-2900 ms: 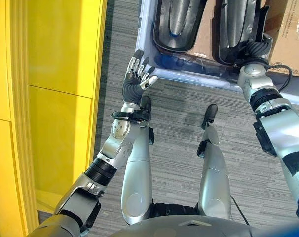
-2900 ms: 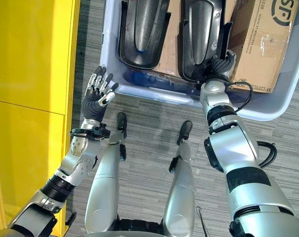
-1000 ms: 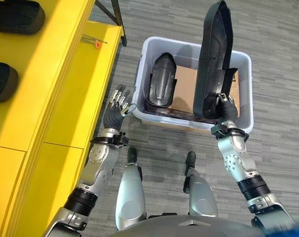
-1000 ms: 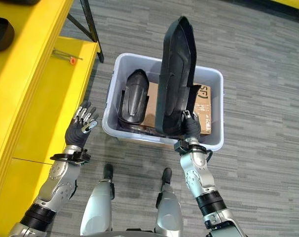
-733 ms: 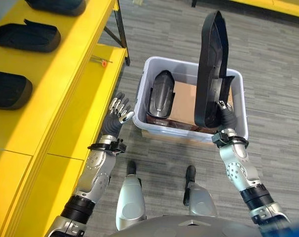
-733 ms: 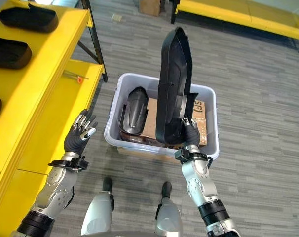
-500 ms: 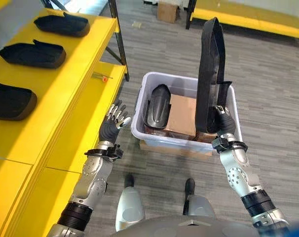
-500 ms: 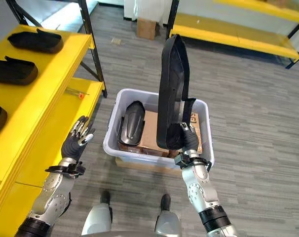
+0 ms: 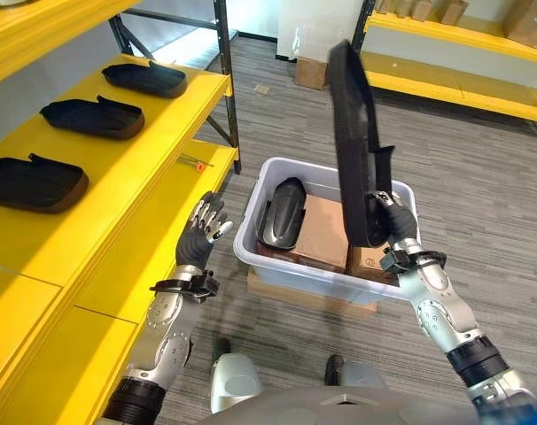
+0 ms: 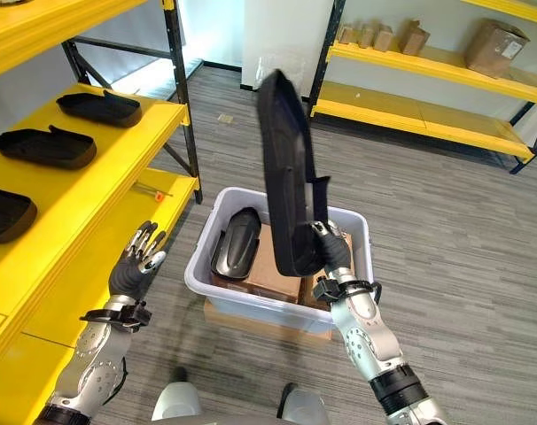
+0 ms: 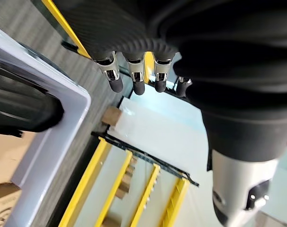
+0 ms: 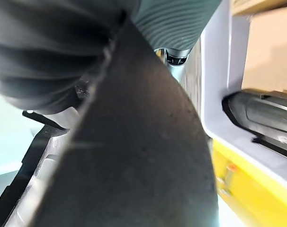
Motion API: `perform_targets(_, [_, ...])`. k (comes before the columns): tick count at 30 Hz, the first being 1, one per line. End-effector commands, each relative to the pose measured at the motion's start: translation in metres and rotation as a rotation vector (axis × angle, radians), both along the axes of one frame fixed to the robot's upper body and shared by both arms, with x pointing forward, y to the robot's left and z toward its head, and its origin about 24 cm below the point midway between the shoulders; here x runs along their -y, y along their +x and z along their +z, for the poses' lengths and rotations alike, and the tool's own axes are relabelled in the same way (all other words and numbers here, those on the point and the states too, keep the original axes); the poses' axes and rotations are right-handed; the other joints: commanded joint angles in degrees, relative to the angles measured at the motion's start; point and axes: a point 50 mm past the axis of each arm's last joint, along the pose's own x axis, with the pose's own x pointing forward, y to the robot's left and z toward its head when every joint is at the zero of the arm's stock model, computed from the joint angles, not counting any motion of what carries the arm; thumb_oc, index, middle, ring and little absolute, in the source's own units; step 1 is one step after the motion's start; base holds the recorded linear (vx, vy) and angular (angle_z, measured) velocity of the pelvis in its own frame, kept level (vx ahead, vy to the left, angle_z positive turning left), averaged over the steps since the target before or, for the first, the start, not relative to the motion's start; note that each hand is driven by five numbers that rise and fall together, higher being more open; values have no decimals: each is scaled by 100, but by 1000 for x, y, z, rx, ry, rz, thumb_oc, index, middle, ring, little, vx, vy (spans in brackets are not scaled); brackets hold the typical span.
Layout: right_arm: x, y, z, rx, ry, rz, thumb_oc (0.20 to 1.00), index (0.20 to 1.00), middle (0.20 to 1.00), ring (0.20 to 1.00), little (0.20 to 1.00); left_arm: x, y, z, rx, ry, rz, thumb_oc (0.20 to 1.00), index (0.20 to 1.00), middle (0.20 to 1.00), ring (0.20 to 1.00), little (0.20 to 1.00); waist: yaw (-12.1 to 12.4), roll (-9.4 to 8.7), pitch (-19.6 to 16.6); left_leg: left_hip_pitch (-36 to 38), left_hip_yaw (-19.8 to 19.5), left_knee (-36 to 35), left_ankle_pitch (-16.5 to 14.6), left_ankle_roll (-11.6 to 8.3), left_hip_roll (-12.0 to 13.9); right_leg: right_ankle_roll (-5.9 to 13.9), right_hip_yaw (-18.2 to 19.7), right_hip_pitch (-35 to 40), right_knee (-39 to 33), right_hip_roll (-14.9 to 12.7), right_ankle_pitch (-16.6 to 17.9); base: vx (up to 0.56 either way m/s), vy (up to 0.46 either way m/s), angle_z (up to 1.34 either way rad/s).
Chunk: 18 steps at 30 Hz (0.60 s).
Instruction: Move parts from the plastic box to the shelf.
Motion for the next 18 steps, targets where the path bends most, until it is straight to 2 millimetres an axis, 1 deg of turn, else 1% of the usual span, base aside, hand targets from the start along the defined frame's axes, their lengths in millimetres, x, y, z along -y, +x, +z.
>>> perform_targets(1, [7, 19, 66, 292, 54, -22, 200, 200, 200, 200, 200, 10, 7, 25, 125, -1, -48, 1000, 1000, 1000, 1000, 1000, 81, 78, 147, -299, -218, -651, 1427, -218, 251, -100, -215, 42, 907, -196, -1033, -181, -120, 83])
perform_targets(2, [12, 17, 67, 298, 47, -33, 200, 200, 200, 200, 200, 10, 9, 26, 131, -5, -47, 1000, 1000, 1000, 1000, 1000, 86, 36, 226, -482, -87, -410, 1324, -89, 156, -145, -338, 15, 929, -243, -1001, -210, -107, 95])
perform_targets(3, [14, 17, 67, 301, 41, -40, 200, 200, 200, 200, 200, 11, 9, 25, 129, -7, -47, 1000, 1000, 1000, 1000, 1000, 78, -19, 251, -508, -1, -108, 1107, -6, 73, -166, -395, -27, 929, -306, -936, -229, -124, 89])
perform_targets(4, [16, 15, 64, 298, 34, -50, 200, 200, 200, 200, 200, 10, 9, 24, 126, -6, -41, 1000, 1000, 1000, 1000, 1000, 76, -91, 275, -519, 89, 380, 881, 48, 11, -193, -478, -49, 859, -373, -837, -185, -104, 78])
perform_targets(5, [21, 12, 61, 290, 30, -69, 200, 200, 200, 200, 200, 9, 9, 24, 127, -7, -37, 1000, 1000, 1000, 1000, 1000, 78, -129, 283, -516, 116, 692, 644, 93, -47, -204, -569, -46, 816, -431, -784, -177, -93, 110])
perform_targets(6, [24, 10, 57, 277, 39, -84, 200, 200, 200, 200, 200, 9, 9, 23, 126, -14, -36, 1000, 1000, 1000, 1000, 1000, 52, -155, 289, -509, 160, 997, 458, 138, -29, -224, -657, -20, 762, -483, -740, -73, -55, 93])
perform_targets(7, [28, 6, 50, 254, 56, -108, 200, 200, 200, 200, 200, 8, 7, 20, 115, -25, -25, 1000, 1000, 1000, 1000, 1000, -1, -183, 279, -374, 309, 1239, 180, 131, 73, -201, -701, 39, 785, -532, -834, -68, 81, 127])
perform_targets(8, [36, -3, 38, 213, 97, -153, 200, 200, 200, 200, 200, 4, 7, 20, 111, -25, -13, 1000, 1000, 1000, 1000, 1000, -131, -156, 227, -128, 488, 1409, -76, 103, 256, -189, -889, 46, 756, -681, -745, -24, 97, 101])
perform_targets(9, [36, -4, 38, 213, 97, -153, 200, 200, 200, 200, 200, 4, 6, 20, 110, -25, -13, 1000, 1000, 1000, 1000, 1000, -134, -155, 229, -127, 482, 1414, -82, 103, 255, -186, -894, 52, 759, -682, -748, -56, 203, 142])
perform_targets(10, [40, -6, 37, 209, 98, -176, 200, 200, 200, 200, 200, 4, 7, 21, 117, -27, -11, 1000, 1000, 1000, 1000, 1000, -193, -123, 218, -60, 581, 1231, -71, 55, 349, -122, -1002, 76, 763, -815, -678, 30, 250, 109])
perform_targets(11, [50, -12, 35, 204, 110, -224, 200, 200, 200, 200, 200, 3, 7, 21, 117, -39, -6, 1000, 1000, 1000, 1000, 1000, -309, -30, 89, 171, 971, 610, -416, 50, 362, 17, -1161, 122, 785, -1000, -617, 66, 465, 97])
perform_targets(12, [52, -13, 37, 215, 135, -245, 200, 200, 200, 200, 200, 1, 9, 25, 135, -18, -19, 1000, 1000, 1000, 1000, 1000, -254, -27, 165, 63, 906, 730, -527, 51, 154, 148, -1209, 217, 664, -1233, -376, 77, 380, 75])
perform_targets(13, [52, -13, 37, 215, 135, -245, 200, 200, 200, 200, 200, 1, 9, 26, 136, -18, -19, 1000, 1000, 1000, 1000, 1000, -259, -33, 171, 64, 901, 732, -529, 58, 142, 157, -1217, 228, 657, -1242, -367, 44, 297, 83])
perform_targets(14, [53, -15, 36, 215, 140, -257, 200, 200, 200, 200, 200, -2, 7, 26, 136, -11, -9, 1000, 1000, 1000, 1000, 1000, -248, -39, 164, 110, 950, 609, -529, 31, 120, 219, -1270, 280, 607, -1322, -295, 8, 159, 79])
perform_targets(16, [49, -14, 37, 220, 153, -239, 200, 200, 200, 200, 200, -12, 4, 27, 140, 29, 21, 1000, 1000, 1000, 1000, 1000, -160, -92, 242, 27, 916, 728, -600, 62, -65, 329, -1329, 360, 468, -1475, -92, 3, 224, 56])
perform_targets(18, [47, -15, 36, 213, 154, -230, 200, 200, 200, 200, 200, -18, 0, 24, 122, 40, 49, 1000, 1000, 1000, 1000, 1000, -93, -136, 226, 29, 901, 643, -627, 84, -143, 398, -1398, 437, 354, -1531, -16, 12, 119, 28])
